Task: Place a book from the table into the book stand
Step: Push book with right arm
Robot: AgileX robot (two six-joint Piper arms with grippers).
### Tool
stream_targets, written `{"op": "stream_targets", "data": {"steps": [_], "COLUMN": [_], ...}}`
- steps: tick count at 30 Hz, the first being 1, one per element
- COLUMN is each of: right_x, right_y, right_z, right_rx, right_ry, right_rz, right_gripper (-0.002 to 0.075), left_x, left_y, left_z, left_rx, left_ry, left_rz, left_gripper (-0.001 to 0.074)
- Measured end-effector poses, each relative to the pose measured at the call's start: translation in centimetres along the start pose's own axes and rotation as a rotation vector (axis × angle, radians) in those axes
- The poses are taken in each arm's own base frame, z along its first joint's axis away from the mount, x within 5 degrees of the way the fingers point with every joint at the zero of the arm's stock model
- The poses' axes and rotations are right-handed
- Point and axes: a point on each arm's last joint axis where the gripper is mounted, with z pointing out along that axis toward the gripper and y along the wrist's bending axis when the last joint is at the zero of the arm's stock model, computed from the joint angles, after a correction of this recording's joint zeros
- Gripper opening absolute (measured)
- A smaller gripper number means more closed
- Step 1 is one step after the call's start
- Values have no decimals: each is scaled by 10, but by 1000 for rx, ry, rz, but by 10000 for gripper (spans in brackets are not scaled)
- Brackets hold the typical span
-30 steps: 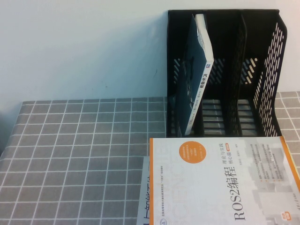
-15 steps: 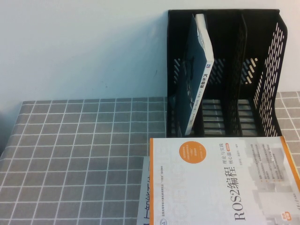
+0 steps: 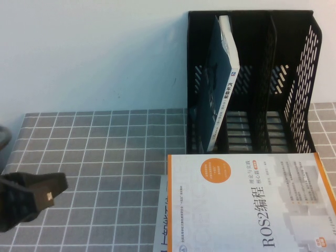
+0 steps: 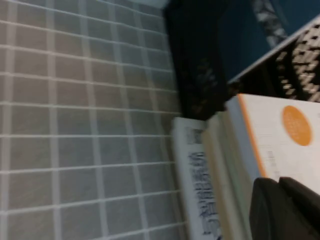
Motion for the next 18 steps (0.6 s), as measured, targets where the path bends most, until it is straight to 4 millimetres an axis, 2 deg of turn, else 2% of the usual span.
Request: {"op": "stream_targets", "data": {"steps": [5,10,14,18], "right_x": [-8,-6,-6,-11], "right_y": [0,-9,-15,-19], "right_z": [43,88,112,124], "right_rx": [-152,-207,-222,-225], "right_ry": [93,217,288,305], "right_rz": [19,43,31,24], "right_gripper": [-3,-3,-3,-3], "left_x": [-9,-12,-9,-6], "left_y": [1,1,5,9], "left_z": [25,51,75,92], "left_rx": [123,273,400,478], "left_ry": [12,71,163,222], "left_rz": [-61,-164,-263,-328], "left_gripper": [-3,5,73,147]}}
